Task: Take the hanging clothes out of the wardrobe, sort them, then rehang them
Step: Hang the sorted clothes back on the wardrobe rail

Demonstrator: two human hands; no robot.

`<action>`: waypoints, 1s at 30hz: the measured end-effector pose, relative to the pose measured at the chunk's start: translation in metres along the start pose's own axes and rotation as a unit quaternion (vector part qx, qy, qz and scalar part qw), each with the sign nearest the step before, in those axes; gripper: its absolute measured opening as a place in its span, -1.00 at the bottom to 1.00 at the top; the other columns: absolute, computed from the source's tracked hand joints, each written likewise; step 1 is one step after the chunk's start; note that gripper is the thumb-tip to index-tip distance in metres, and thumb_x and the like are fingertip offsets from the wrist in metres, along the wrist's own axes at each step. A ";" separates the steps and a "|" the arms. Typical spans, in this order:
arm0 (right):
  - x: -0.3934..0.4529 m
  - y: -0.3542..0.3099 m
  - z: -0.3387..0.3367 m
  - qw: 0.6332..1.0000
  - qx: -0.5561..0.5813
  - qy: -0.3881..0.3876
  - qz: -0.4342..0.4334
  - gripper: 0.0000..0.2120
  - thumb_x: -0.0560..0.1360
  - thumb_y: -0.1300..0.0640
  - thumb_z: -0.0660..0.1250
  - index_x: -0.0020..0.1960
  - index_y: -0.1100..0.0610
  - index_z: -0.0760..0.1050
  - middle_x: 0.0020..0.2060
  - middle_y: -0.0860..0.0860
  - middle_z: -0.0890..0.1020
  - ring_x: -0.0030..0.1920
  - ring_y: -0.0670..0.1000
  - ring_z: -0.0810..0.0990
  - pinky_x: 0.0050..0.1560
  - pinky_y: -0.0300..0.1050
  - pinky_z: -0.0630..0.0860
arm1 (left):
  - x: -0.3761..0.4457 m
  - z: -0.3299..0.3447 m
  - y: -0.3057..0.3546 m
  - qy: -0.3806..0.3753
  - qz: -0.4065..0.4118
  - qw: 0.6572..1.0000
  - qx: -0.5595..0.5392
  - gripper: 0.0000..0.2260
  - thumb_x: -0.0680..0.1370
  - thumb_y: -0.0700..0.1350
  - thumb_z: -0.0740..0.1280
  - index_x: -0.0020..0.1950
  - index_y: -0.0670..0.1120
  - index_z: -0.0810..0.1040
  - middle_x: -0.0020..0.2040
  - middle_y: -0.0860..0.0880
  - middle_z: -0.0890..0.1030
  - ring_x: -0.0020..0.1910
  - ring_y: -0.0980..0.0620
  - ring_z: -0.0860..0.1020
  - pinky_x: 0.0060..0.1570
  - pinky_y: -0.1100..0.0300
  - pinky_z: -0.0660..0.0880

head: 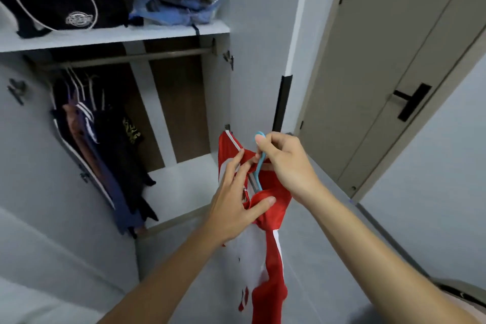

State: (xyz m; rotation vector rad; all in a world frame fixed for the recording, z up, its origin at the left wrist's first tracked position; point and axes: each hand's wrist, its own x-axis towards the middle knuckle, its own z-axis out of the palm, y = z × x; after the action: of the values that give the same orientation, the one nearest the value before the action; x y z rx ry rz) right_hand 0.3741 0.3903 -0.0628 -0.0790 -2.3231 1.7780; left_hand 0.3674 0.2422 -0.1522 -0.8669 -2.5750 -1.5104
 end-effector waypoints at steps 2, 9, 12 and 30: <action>0.011 -0.008 0.024 1.000 -0.011 -0.020 -0.003 -0.58 0.69 -0.05 0.29 -0.32 0.03 0.55 -0.30 0.11 0.67 -0.12 0.25 0.68 0.10 0.37 0.61 | -0.002 -0.021 -0.012 0.018 -0.013 1.000 0.011 -0.25 0.47 0.47 0.33 0.54 0.52 -0.02 0.66 0.29 -0.02 0.62 0.15 0.20 0.47 -0.17 0.43; 0.047 -0.036 0.105 0.998 -0.039 -0.050 -0.007 -0.59 0.70 -0.03 0.28 -0.27 0.11 0.56 -0.27 0.16 0.67 -0.09 0.28 0.67 0.11 0.36 0.60 | -0.001 -0.086 -0.059 0.067 -0.044 0.997 0.003 -0.19 0.55 0.31 0.40 0.69 0.18 0.08 0.66 0.32 -0.03 0.58 0.30 0.08 0.52 0.06 0.30; 0.067 -0.045 0.133 0.997 -0.058 -0.048 -0.012 -0.58 0.69 -0.04 0.28 -0.31 0.07 0.55 -0.27 0.17 0.65 -0.09 0.30 0.66 0.09 0.37 0.60 | 0.007 -0.111 -0.083 0.073 -0.048 0.996 -0.002 -0.18 0.56 0.30 0.40 0.70 0.20 0.04 0.67 0.32 -0.05 0.62 0.28 0.05 0.53 0.08 0.24; 0.253 -0.025 0.193 0.993 -0.023 -0.112 -0.020 -0.69 0.72 0.07 0.25 -0.14 0.16 0.56 -0.25 0.01 0.66 -0.12 0.03 0.67 0.16 0.23 0.65 | 0.145 -0.176 -0.196 0.115 -0.109 0.987 0.029 -0.13 0.52 0.40 0.35 0.70 0.17 0.02 0.69 0.21 0.07 0.65 0.19 0.09 0.56 0.07 0.23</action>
State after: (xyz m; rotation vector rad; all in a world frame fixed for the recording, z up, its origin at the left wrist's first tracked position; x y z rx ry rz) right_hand 0.0909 0.2440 -0.0522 0.1674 -2.4996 1.7968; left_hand 0.1087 0.0907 -0.1717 -0.3886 -2.5930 -1.4747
